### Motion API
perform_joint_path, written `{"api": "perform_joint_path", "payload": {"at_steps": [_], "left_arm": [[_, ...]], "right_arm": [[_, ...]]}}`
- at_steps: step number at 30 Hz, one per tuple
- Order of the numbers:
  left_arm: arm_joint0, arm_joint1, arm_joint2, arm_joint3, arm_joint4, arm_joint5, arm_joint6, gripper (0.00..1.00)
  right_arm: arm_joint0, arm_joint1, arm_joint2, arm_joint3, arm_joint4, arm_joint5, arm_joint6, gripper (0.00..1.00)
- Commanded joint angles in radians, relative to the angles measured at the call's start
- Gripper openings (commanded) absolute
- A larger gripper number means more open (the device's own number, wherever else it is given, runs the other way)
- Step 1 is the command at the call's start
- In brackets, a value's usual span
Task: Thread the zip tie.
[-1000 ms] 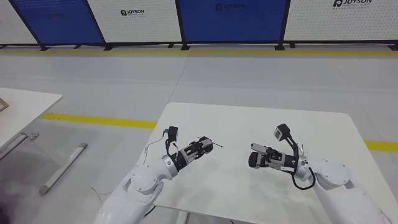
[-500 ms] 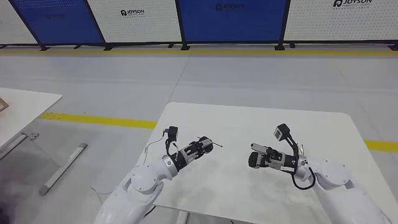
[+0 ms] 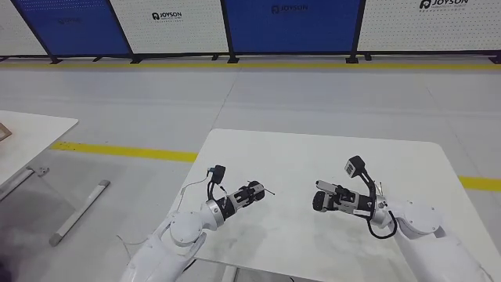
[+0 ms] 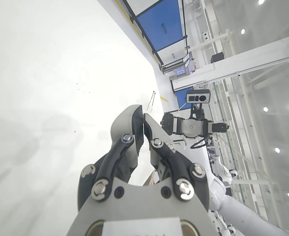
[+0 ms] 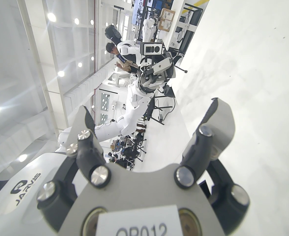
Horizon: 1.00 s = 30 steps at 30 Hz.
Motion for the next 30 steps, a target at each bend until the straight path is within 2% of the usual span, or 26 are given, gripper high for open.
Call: {"api": "perform_joint_path", "payload": {"at_steps": [1, 26, 30], "left_arm": [[0.000, 0.000, 0.000, 0.000, 0.000, 0.000, 0.000, 0.00], [0.000, 0.000, 0.000, 0.000, 0.000, 0.000, 0.000, 0.00], [0.000, 0.000, 0.000, 0.000, 0.000, 0.000, 0.000, 0.00]], "right_arm": [[0.000, 0.000, 0.000, 0.000, 0.000, 0.000, 0.000, 1.00], [-0.004, 0.000, 0.000, -0.006, -0.003, 0.002, -0.007, 1.00], [-0.019, 0.014, 0.046, -0.027, -0.004, 0.017, 0.006, 1.00]]}}
